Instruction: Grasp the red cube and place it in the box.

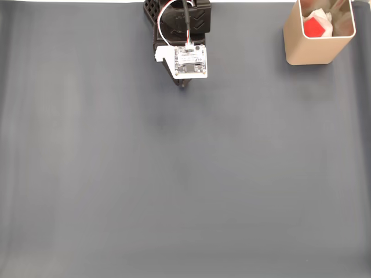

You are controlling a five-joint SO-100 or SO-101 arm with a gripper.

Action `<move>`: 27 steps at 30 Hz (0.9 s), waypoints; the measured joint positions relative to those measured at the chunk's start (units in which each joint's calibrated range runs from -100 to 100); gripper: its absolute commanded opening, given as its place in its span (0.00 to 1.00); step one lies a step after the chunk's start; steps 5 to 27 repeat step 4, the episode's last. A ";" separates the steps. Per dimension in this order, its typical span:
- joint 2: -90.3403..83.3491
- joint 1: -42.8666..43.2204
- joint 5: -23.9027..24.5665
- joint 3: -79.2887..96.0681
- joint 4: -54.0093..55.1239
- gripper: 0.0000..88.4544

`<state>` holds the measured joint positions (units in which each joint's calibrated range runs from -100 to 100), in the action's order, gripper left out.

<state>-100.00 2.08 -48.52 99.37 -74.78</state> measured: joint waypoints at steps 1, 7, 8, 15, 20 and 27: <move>0.00 0.00 0.00 0.00 0.00 0.00; 0.00 0.00 0.00 0.00 0.00 0.00; 0.00 0.00 0.00 0.00 0.00 0.00; 0.00 0.00 0.00 0.00 0.00 0.00; 0.00 0.00 0.00 0.00 0.00 0.00; 0.00 0.00 0.00 0.00 0.00 0.00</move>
